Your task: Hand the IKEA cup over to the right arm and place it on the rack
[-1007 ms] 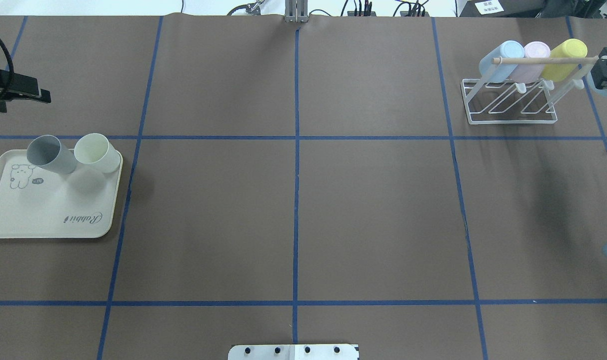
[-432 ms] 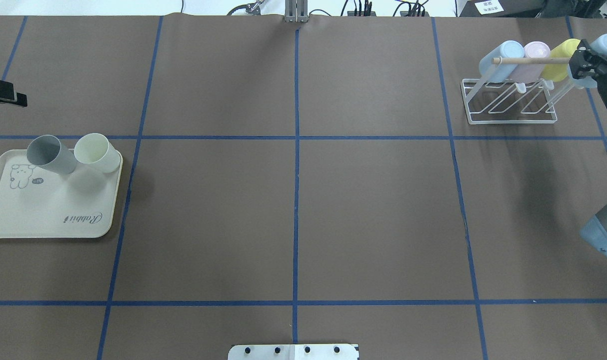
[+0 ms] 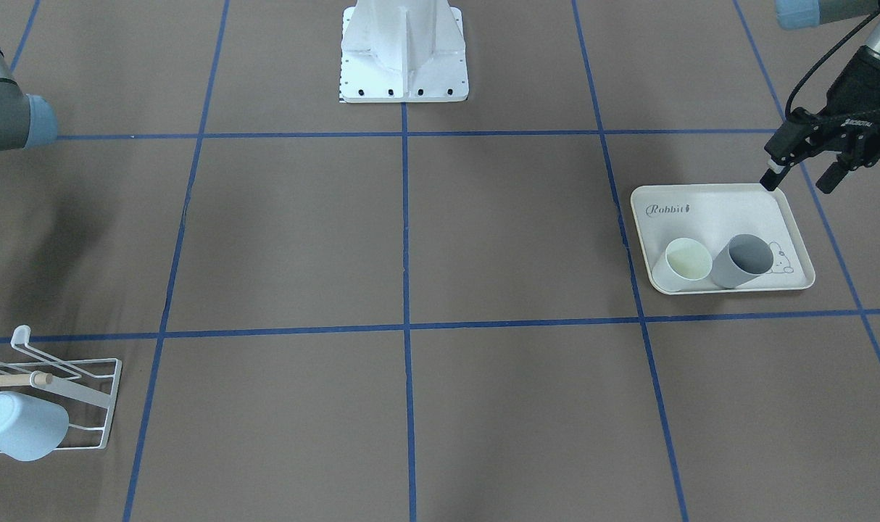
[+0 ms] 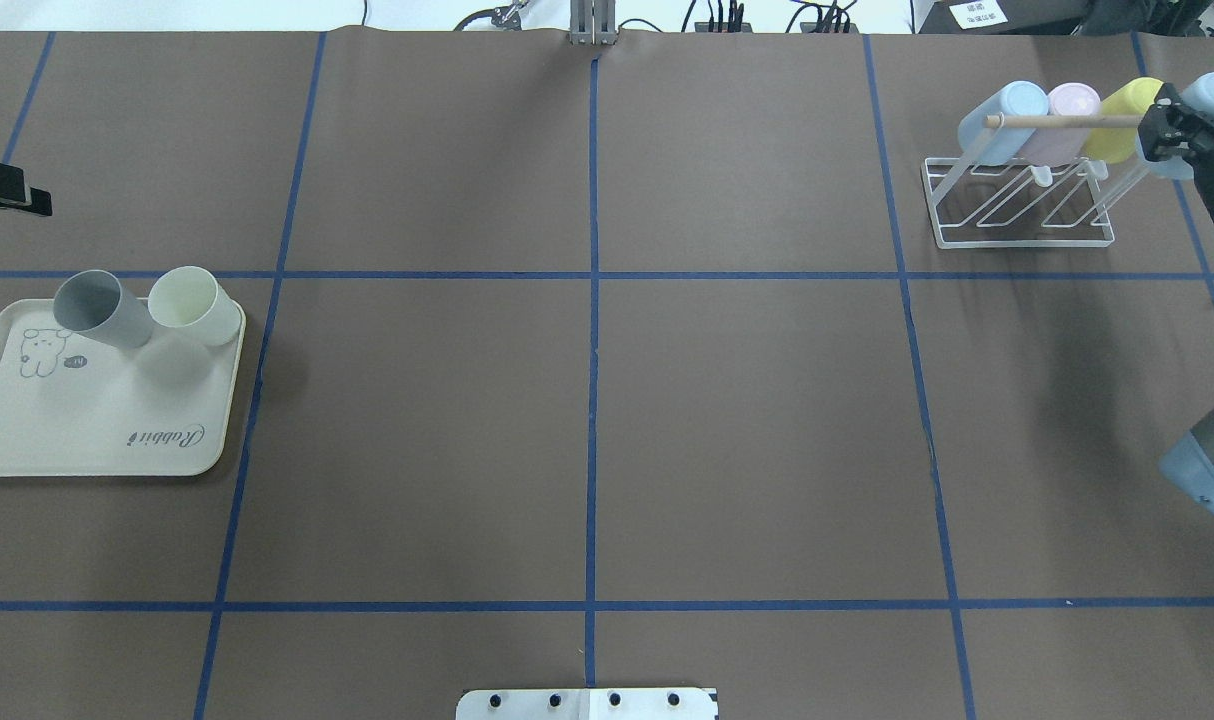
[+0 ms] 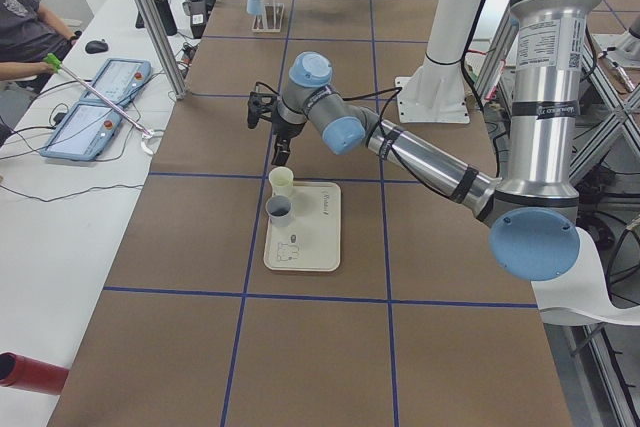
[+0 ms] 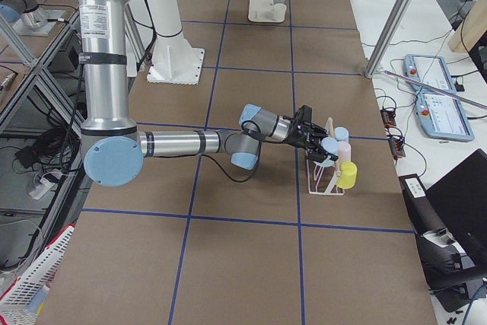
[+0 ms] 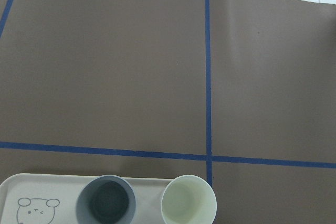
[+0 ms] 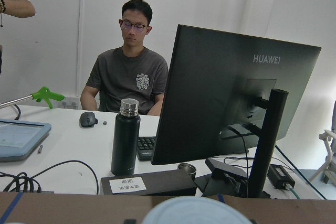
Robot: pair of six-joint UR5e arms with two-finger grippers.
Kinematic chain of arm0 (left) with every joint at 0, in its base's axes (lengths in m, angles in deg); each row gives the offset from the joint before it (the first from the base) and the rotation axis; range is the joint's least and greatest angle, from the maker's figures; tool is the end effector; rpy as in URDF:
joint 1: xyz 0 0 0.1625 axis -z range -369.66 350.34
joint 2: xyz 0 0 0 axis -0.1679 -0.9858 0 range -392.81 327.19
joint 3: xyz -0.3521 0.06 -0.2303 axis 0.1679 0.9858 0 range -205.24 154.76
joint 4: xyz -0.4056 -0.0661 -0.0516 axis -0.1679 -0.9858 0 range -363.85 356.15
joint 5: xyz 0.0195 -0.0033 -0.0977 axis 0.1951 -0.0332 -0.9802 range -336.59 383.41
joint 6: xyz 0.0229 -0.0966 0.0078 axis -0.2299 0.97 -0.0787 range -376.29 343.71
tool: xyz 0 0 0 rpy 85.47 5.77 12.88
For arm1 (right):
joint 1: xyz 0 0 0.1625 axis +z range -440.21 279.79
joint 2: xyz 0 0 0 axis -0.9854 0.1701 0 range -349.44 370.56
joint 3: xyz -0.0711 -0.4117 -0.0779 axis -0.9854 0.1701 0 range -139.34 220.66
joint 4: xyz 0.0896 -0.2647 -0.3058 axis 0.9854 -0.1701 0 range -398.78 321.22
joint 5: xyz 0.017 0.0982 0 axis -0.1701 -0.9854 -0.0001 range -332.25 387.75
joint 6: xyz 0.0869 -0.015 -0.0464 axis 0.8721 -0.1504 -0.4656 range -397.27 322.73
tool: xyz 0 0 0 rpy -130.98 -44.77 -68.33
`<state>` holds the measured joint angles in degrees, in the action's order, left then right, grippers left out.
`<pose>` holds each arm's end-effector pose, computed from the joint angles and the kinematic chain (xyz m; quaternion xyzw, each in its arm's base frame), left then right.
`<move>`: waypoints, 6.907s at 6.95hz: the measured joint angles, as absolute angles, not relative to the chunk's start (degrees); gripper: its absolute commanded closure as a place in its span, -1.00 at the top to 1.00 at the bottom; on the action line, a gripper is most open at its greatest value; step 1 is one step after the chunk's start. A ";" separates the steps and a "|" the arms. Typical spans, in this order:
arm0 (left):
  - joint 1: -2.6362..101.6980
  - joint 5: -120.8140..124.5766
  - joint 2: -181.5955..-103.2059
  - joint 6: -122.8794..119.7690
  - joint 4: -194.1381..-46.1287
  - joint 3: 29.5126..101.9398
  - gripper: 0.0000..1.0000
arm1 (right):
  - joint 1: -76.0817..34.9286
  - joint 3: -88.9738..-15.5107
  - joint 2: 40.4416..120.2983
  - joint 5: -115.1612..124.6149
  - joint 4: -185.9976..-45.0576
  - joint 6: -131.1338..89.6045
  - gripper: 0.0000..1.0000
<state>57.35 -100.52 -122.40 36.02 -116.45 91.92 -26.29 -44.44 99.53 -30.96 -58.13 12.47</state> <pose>0.1139 -0.4674 0.3891 0.1543 0.4539 -0.1021 0.8717 -0.1546 -0.5264 0.5558 0.5415 -0.1959 0.2429 0.7806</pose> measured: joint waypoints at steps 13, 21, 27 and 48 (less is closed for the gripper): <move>57.72 -100.60 -122.42 36.01 -116.44 91.84 1.00 | -27.37 -40.30 98.01 -30.96 -58.01 12.52 1.00; 59.00 -102.68 -122.37 35.99 -116.39 90.89 1.00 | -26.96 -55.23 103.37 -32.71 -57.40 14.34 1.00; 58.49 -106.17 -120.22 30.91 -116.57 80.81 1.00 | -31.06 -70.08 103.92 -37.61 -57.27 45.30 1.00; 63.37 -108.64 -127.07 34.70 -116.67 73.03 -1.00 | -44.40 -74.74 95.12 -37.68 -57.25 59.53 1.00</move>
